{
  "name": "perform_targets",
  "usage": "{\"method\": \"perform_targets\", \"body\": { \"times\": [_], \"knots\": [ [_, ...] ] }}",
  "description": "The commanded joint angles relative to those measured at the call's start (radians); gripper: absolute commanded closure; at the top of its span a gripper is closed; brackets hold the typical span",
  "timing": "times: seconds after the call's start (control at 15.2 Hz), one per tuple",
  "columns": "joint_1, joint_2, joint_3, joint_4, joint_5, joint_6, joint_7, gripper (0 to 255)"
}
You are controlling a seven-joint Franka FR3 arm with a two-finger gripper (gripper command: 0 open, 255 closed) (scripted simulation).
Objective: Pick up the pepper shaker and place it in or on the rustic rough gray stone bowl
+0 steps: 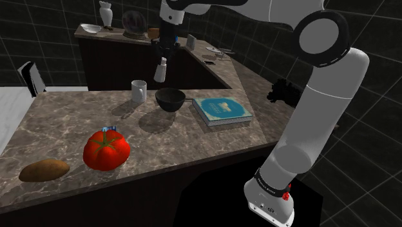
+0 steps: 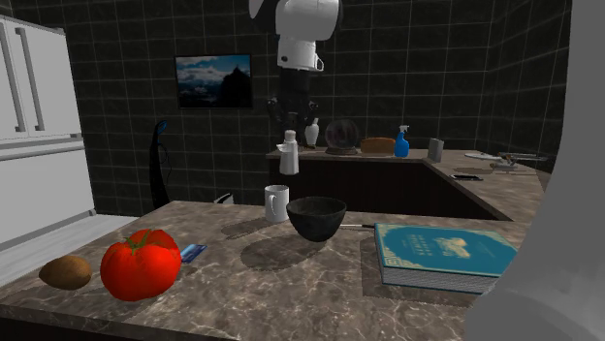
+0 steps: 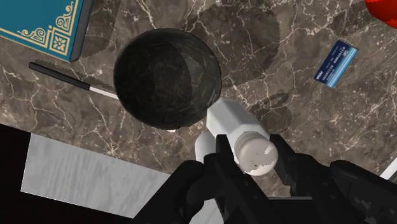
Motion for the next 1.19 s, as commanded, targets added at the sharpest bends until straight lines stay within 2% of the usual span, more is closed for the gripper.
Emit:
{"method": "perform_targets", "body": {
  "times": [0.0, 0.26, 1.12],
  "knots": [
    [-0.026, -0.019, -0.019, -0.008, 0.009, -0.012, -0.048, 255],
    [-0.07, -0.026, -0.053, 0.012, 0.021, -0.045, -0.126, 255],
    [-0.07, -0.027, -0.053, -0.164, 0.024, 0.13, -0.136, 255]
  ]
}}
